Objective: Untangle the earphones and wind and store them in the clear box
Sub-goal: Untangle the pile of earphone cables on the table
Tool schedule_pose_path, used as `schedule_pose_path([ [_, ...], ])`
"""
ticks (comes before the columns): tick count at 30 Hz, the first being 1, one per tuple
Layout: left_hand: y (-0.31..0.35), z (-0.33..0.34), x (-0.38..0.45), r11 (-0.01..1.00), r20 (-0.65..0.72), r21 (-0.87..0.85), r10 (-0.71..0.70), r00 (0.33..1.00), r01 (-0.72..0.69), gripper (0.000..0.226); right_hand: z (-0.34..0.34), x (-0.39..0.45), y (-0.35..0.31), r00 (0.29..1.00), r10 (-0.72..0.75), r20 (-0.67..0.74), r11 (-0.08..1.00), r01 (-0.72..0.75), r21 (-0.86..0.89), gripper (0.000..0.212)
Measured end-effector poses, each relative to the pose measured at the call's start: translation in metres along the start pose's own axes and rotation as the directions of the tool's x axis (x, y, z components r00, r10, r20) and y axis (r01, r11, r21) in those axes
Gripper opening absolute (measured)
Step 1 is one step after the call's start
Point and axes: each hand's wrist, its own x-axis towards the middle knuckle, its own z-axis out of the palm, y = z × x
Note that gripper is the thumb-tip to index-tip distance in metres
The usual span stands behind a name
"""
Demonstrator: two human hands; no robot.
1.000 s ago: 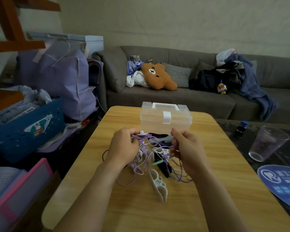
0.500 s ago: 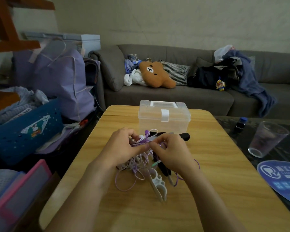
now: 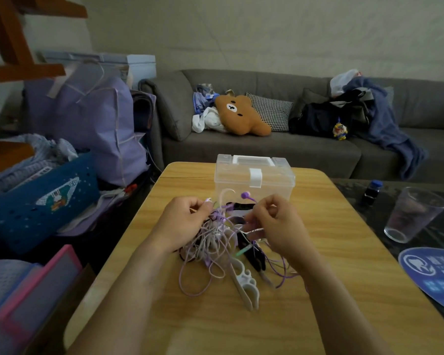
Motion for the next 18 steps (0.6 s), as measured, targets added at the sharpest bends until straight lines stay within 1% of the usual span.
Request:
schedule_pose_path([
  [3, 0.003, 0.006, 0.000, 1.000, -0.078, 0.029, 0.002, 0.997, 0.000, 0.024, -0.002, -0.006, -0.008, 0.995, -0.035, 0.091, 0.962, 0.009, 0.271, 0.012],
  [5, 0.004, 0.009, 0.000, 0.998, -0.116, 0.062, 0.011, 0.993, -0.004, 0.021, -0.002, -0.007, -0.010, 0.993, -0.062, 0.100, 0.918, 0.017, 0.397, 0.012],
  [7, 0.004, 0.010, 0.001, 0.997, -0.122, 0.077, 0.014, 0.992, -0.005, 0.019, -0.003, -0.006, -0.010, 0.996, -0.068, 0.050, 0.906, 0.041, 0.422, 0.012],
  [9, 0.006, 0.011, -0.001, 0.996, -0.096, 0.086, 0.015, 0.995, -0.006, 0.016, -0.008, -0.002, -0.006, 0.998, -0.061, -0.025, 0.921, 0.066, 0.385, 0.012],
  [10, 0.007, 0.011, -0.002, 0.995, -0.079, 0.096, 0.017, 0.997, -0.009, 0.013, -0.010, -0.001, -0.004, 0.996, -0.066, -0.052, 0.937, 0.079, 0.340, 0.013],
  [11, 0.008, 0.011, -0.003, 0.994, -0.065, 0.108, 0.018, 0.998, -0.011, 0.011, -0.013, 0.001, -0.003, 0.994, -0.083, -0.067, 0.963, 0.097, 0.251, 0.016],
  [12, 0.009, 0.011, -0.003, 0.993, -0.058, 0.117, 0.020, 0.998, -0.013, 0.010, -0.016, 0.002, -0.002, 0.993, -0.102, -0.061, 0.988, 0.108, 0.111, 0.023],
  [13, 0.009, 0.011, -0.004, 0.993, -0.056, 0.121, 0.023, 0.998, -0.016, 0.009, -0.019, 0.002, -0.002, 0.994, -0.107, -0.021, 0.993, 0.105, -0.052, 0.034],
  [14, 0.009, 0.011, -0.004, 0.992, -0.055, 0.123, 0.026, 0.998, -0.019, 0.009, -0.022, 0.002, -0.002, 0.996, -0.082, 0.041, 0.974, 0.089, -0.210, 0.046],
  [15, 0.009, 0.010, -0.004, 0.991, -0.053, 0.130, 0.028, 0.998, -0.021, 0.009, -0.025, 0.002, -0.002, 0.994, -0.035, 0.105, 0.929, 0.071, -0.362, 0.053],
  [16, 0.009, 0.010, -0.005, 0.990, -0.050, 0.139, 0.032, 0.998, -0.025, 0.008, -0.027, 0.001, -0.002, 0.986, 0.011, 0.167, 0.865, 0.074, -0.497, 0.051],
  [17, 0.009, 0.010, -0.005, 0.988, -0.045, 0.151, 0.037, 0.998, -0.030, 0.007, -0.028, 0.000, -0.002, 0.975, 0.045, 0.216, 0.799, 0.094, -0.594, 0.041],
  [18, 0.009, 0.010, -0.004, 0.986, -0.036, 0.163, 0.041, 0.999, -0.034, 0.007, -0.029, 0.000, -0.001, 0.969, 0.060, 0.240, 0.766, 0.110, -0.634, 0.029],
])
